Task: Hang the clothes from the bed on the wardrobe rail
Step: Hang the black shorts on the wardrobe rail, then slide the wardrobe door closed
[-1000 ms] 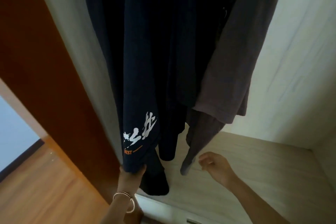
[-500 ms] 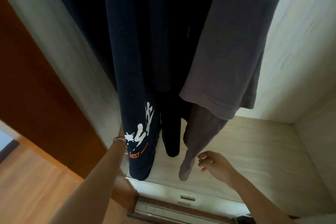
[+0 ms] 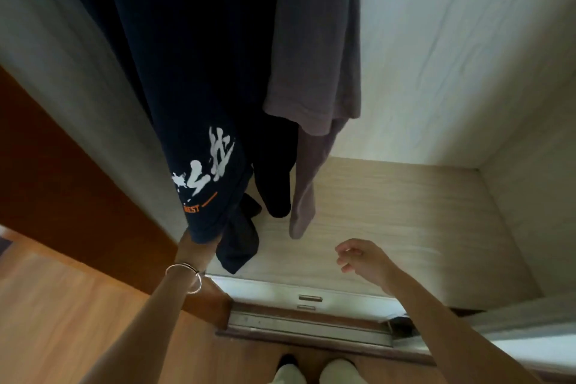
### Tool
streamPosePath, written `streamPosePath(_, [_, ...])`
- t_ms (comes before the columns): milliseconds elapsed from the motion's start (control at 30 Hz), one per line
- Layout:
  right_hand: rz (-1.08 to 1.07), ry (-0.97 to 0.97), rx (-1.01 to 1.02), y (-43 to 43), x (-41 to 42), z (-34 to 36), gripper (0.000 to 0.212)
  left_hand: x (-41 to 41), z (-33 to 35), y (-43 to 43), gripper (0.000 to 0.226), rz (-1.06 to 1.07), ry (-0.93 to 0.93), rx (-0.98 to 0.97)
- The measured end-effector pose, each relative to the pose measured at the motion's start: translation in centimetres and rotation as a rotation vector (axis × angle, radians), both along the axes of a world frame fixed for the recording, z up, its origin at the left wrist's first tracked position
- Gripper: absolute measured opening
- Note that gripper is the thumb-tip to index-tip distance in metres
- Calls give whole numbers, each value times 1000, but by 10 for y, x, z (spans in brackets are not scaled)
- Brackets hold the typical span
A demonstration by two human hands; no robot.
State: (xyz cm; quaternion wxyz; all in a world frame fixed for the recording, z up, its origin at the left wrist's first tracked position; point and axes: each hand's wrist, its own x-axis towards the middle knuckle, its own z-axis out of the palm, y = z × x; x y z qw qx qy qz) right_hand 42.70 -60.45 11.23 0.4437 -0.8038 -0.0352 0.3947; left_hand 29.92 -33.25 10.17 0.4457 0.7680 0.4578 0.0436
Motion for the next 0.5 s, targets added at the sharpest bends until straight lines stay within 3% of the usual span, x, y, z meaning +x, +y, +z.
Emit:
streamPosePath(133, [-61, 73, 45, -33, -6, -13, 17, -28, -9, -27, 43, 7, 179, 58])
streamPosePath(233, [-97, 129, 17, -74, -13, -29, 11, -54, -34, -54, 25, -119, 260, 2])
streamPosePath(333, [-147, 190, -45, -135, -30, -55, 23, -73, -49, -106, 19, -249, 267, -80])
streamPosePath(467, [28, 187, -303, -240, -72, -91, 12, -86, -67, -195, 25, -264, 351, -235])
streamPosePath(500, [73, 202, -378, -266, -82, -102, 17, -88, -70, -221, 21, -286, 392, -287])
